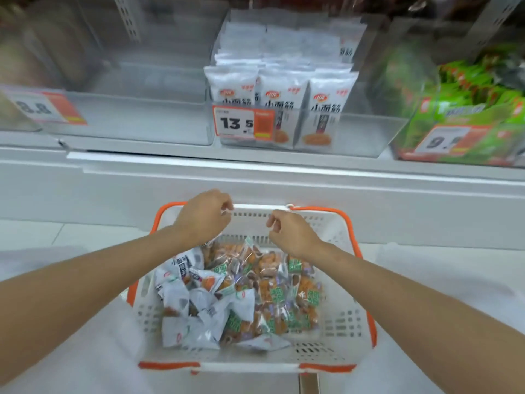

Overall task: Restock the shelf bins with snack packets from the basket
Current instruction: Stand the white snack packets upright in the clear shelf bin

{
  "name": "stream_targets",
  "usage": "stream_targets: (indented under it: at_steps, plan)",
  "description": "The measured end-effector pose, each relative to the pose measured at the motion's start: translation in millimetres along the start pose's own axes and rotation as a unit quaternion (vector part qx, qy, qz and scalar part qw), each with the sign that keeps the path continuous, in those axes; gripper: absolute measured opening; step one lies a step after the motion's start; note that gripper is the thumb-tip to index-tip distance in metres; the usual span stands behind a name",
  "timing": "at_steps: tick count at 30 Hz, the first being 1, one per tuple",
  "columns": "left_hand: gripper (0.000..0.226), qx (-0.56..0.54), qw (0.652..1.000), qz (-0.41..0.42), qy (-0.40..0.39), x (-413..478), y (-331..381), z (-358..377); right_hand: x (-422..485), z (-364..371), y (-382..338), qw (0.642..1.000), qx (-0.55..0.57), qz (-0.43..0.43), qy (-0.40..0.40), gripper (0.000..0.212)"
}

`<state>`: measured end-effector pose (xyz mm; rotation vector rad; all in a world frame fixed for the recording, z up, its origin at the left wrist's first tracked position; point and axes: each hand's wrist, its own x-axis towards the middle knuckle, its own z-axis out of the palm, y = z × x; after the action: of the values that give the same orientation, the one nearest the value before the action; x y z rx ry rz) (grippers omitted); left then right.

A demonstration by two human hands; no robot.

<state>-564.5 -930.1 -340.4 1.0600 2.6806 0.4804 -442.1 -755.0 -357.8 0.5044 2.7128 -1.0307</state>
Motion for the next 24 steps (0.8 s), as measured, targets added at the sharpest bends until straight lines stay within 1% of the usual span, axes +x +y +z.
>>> stream_targets:
  at_steps: [2, 3, 5, 6, 7, 9, 11, 12, 13, 19, 22, 24]
  plan:
    - [0.023, 0.051, 0.992, -0.050, -0.103, -3, -29, 16, 3, 18, 13, 0.997, -0.030, 0.031, -0.058, 0.010]
    - [0.028, 0.083, 0.980, -0.063, -0.168, -6, -41, 24, 3, 26, 18, 0.995, -0.045, 0.043, -0.082, 0.009]
    - [0.038, 0.164, 0.944, -0.061, -0.281, -12, -57, 39, 4, 37, 24, 0.988, -0.071, 0.056, -0.127, 0.005]
    - [0.044, 0.216, 0.924, -0.048, -0.311, -15, -63, 46, 4, 41, 25, 0.985, -0.076, 0.059, -0.143, 0.004]
    - [0.049, 0.276, 0.903, -0.032, -0.328, -17, -68, 52, 4, 43, 25, 0.984, -0.074, 0.060, -0.153, 0.008]
    - [0.056, 0.388, 0.859, 0.007, -0.334, -21, -74, 59, 5, 45, 22, 0.983, -0.068, 0.055, -0.163, 0.015]
    - [0.049, 0.469, 0.817, 0.056, -0.332, -21, -75, 62, 5, 46, 19, 0.984, -0.071, 0.045, -0.160, 0.015]
    - [0.045, 0.493, 0.802, 0.076, -0.328, -21, -75, 63, 6, 46, 18, 0.984, -0.072, 0.041, -0.157, 0.014]
    - [0.042, 0.505, 0.795, 0.091, -0.322, -20, -75, 65, 6, 45, 18, 0.984, -0.072, 0.039, -0.155, 0.014]
    - [0.034, 0.505, 0.799, 0.180, -0.274, -21, -71, 72, 4, 44, 20, 0.984, -0.076, 0.037, -0.156, 0.014]
    - [0.036, 0.496, 0.804, 0.195, -0.265, -19, -76, 76, 4, 42, 21, 0.985, -0.065, 0.048, -0.153, 0.017]
    - [0.035, 0.494, 0.801, 0.211, -0.265, -18, -77, 79, 4, 41, 22, 0.985, -0.069, 0.049, -0.151, 0.016]
